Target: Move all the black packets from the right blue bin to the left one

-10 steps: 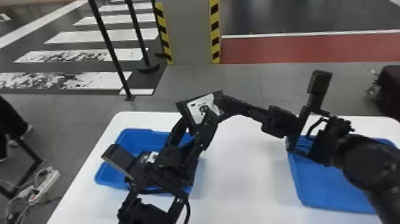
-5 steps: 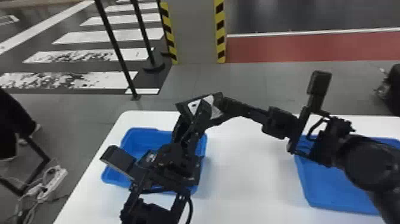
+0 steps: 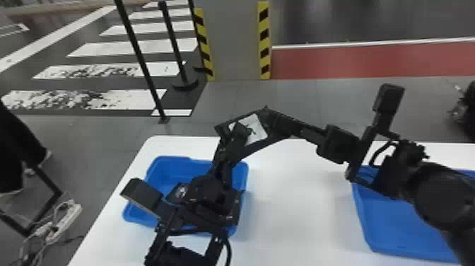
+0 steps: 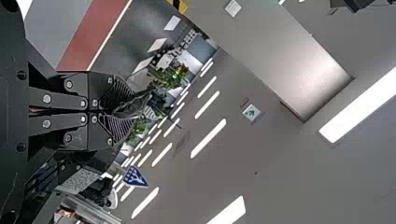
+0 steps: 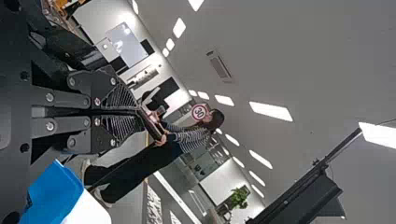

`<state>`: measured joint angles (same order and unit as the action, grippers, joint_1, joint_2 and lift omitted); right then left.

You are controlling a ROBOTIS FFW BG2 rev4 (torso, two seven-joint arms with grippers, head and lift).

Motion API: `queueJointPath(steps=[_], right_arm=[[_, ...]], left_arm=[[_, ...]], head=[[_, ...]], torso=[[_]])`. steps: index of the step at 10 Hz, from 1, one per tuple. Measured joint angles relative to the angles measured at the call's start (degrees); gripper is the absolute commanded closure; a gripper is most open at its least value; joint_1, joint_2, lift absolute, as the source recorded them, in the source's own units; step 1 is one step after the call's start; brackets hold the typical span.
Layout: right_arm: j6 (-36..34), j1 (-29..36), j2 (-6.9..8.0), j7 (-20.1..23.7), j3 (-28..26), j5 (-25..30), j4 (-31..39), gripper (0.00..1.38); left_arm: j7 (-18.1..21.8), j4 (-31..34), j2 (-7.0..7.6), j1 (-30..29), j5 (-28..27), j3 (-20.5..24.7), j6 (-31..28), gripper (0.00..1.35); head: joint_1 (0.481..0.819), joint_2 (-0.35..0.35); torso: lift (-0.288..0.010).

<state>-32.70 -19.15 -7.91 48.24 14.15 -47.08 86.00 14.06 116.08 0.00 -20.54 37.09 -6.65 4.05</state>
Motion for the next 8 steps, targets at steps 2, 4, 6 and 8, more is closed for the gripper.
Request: queueJointPath(steps=[2, 4, 6, 8], right_arm=[[2.9, 0.0, -0.04, 0.3, -1.1, 2.1, -0.1, 0.01], [4.9, 4.3, -0.06, -1.2, -8.0, 11.8, 3.9, 0.22], [5.3, 11.8, -0.79, -5.1, -13.5, 17.5, 9.5, 0.29], [5.2, 16.0, -2.32, -5.7, -14.4, 16.7, 10.2, 0.29]], left_arm=[[0.0, 0.0, 0.0, 0.1, -0.1, 0.1, 0.7, 1.21], [-2.2, -1.6, 0.0, 0.2, -5.0, 3.4, 3.6, 1.21], [-4.6, -6.5, 0.0, 0.7, -16.6, 9.5, 9.4, 1.21], [-7.8, -12.4, 0.0, 3.5, -32.2, 14.9, 8.7, 1.21]], head=[[0.613, 0.181], [0.616, 0.16], [0.664, 0.166], [0.695, 0.195]], torso=[[-0.11], [-0.11], [-0.11], [-0.11]])
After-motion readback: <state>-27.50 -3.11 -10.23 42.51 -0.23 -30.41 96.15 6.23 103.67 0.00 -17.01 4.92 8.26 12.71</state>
